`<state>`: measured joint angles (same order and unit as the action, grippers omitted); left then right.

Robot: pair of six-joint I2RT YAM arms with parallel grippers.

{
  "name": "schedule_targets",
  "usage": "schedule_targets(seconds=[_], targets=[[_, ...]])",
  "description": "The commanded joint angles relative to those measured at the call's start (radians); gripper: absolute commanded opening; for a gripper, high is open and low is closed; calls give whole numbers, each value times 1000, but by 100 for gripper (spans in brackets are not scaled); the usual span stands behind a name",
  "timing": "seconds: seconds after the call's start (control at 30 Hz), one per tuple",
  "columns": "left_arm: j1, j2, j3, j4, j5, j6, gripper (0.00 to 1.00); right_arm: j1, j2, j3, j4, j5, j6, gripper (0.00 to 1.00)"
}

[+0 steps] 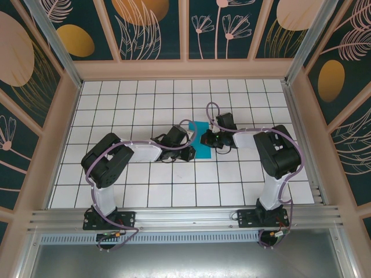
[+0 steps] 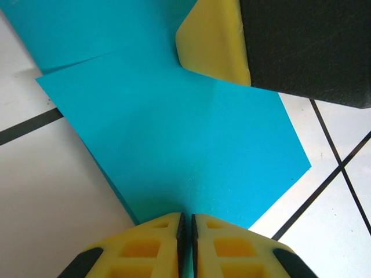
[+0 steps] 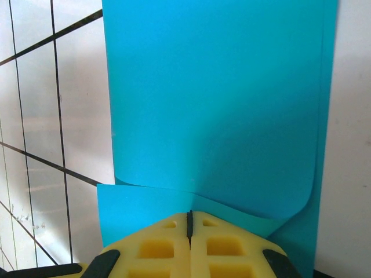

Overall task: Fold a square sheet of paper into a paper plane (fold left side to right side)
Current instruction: Fold the triangle a second time at the center of the table.

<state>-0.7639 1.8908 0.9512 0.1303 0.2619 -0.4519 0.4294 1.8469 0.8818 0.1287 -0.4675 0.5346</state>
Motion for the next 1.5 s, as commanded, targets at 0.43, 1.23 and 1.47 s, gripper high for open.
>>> schedule_targets(seconds=[0.43,1.23,1.47], targets=[[0,56,-46,-56,-41,-1,11,90,-209,-151,113,81,57,0],[1,62,-47,-81,-66,2,10,112,-30,-63,58,143,14,0],[0,76,-48,-81,-67,1,10,109,-33,-66,55,164,-5,0]])
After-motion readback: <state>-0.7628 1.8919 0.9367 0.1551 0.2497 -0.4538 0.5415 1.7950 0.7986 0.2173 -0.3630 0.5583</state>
